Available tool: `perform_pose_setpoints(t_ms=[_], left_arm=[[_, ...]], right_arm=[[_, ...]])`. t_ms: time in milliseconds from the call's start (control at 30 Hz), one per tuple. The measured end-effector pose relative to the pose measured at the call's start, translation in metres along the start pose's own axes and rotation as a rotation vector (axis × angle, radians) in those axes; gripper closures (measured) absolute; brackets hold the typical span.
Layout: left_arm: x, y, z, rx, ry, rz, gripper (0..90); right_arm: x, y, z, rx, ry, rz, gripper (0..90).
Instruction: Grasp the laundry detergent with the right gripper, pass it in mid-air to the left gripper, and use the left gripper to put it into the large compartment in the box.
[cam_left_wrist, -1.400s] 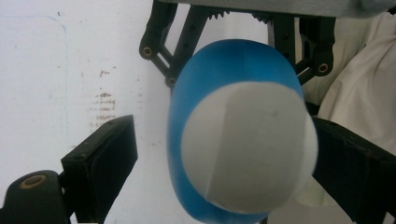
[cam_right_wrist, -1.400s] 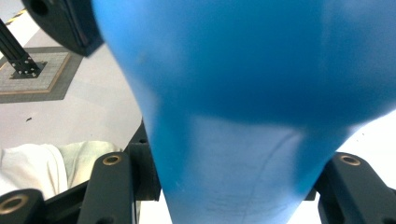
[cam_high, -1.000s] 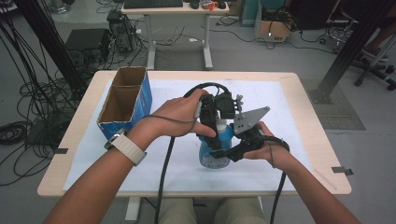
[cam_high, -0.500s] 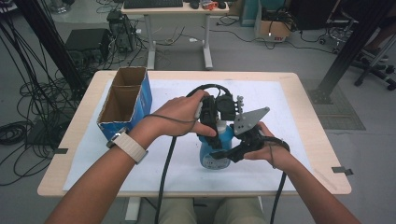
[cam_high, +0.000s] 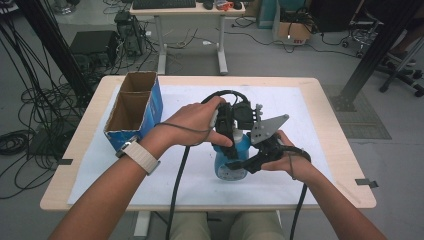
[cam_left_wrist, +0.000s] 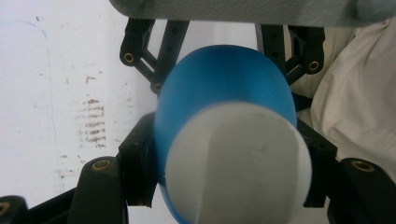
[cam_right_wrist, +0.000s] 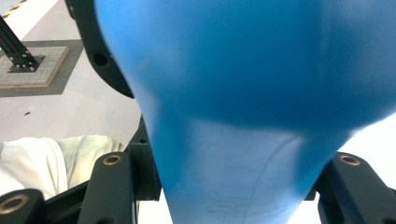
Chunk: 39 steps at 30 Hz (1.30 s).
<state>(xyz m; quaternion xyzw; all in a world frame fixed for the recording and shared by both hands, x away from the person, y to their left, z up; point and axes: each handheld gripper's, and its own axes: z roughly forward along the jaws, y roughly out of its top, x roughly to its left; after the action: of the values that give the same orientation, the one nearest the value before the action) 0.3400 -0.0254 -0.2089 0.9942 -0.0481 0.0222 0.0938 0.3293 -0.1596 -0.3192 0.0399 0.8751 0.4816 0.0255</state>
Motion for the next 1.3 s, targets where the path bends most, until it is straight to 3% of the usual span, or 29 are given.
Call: perform_pose_setpoints(t_ms=[367, 533, 667, 1133, 1167, 1300], left_arm=[[0.001, 0.002, -0.002, 0.003, 0.002, -0.001, 37.9], [0.003, 0.003, -0.004, 0.005, 0.005, 0.018, 37.9], [0.003, 0.004, -0.007, 0.003, 0.008, 0.001, 37.8], [0.005, 0.006, -0.012, 0.006, 0.009, 0.001, 37.8], [0.006, 0.007, -0.013, 0.007, 0.012, 0.016, 37.8], [0.006, 0.007, -0.014, 0.007, 0.012, 0.002, 37.8]], right_arm=[[-0.001, 0.001, -0.003, 0.001, -0.008, 0.0, 43.2], [-0.002, 0.003, -0.005, 0.002, -0.018, 0.003, 43.2], [-0.003, 0.004, -0.006, -0.001, -0.018, 0.0, 43.1], [-0.004, 0.008, -0.011, -0.004, -0.028, 0.004, 43.1], [-0.005, 0.009, -0.011, -0.006, -0.021, -0.006, 43.1], [-0.005, 0.01, -0.011, -0.005, -0.02, -0.009, 43.1]])
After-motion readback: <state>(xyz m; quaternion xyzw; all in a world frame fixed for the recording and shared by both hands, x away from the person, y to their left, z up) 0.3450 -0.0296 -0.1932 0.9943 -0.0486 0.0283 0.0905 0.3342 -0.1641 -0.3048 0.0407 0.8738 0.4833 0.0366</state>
